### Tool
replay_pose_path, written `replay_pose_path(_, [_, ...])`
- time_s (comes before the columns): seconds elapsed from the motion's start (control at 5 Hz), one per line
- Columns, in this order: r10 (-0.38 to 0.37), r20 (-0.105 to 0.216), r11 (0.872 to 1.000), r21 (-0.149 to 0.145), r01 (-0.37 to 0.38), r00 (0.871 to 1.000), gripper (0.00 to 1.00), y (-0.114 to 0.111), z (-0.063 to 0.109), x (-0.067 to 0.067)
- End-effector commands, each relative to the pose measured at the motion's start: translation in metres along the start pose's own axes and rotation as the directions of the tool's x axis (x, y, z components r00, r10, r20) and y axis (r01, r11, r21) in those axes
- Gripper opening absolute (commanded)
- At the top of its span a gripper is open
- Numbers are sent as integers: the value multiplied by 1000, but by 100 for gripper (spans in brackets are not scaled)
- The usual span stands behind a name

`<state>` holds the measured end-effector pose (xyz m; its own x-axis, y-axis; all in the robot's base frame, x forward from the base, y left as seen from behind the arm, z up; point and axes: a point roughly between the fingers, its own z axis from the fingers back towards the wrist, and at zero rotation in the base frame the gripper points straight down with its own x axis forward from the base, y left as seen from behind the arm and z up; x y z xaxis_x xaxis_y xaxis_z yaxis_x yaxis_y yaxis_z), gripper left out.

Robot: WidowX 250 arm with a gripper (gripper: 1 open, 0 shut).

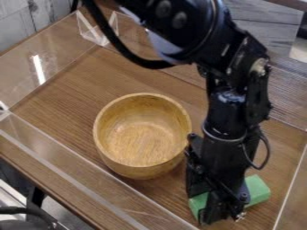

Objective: Put the green block in the brown bowl

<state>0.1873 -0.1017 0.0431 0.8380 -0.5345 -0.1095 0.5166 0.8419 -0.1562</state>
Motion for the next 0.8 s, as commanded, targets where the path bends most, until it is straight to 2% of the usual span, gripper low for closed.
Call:
replay_pose_path(0.0, [19, 58, 1000, -3, -18, 998, 0, 0, 16, 6])
replay_pose_path(0.6, [51, 62, 998, -26, -49, 997, 0, 0, 27, 1])
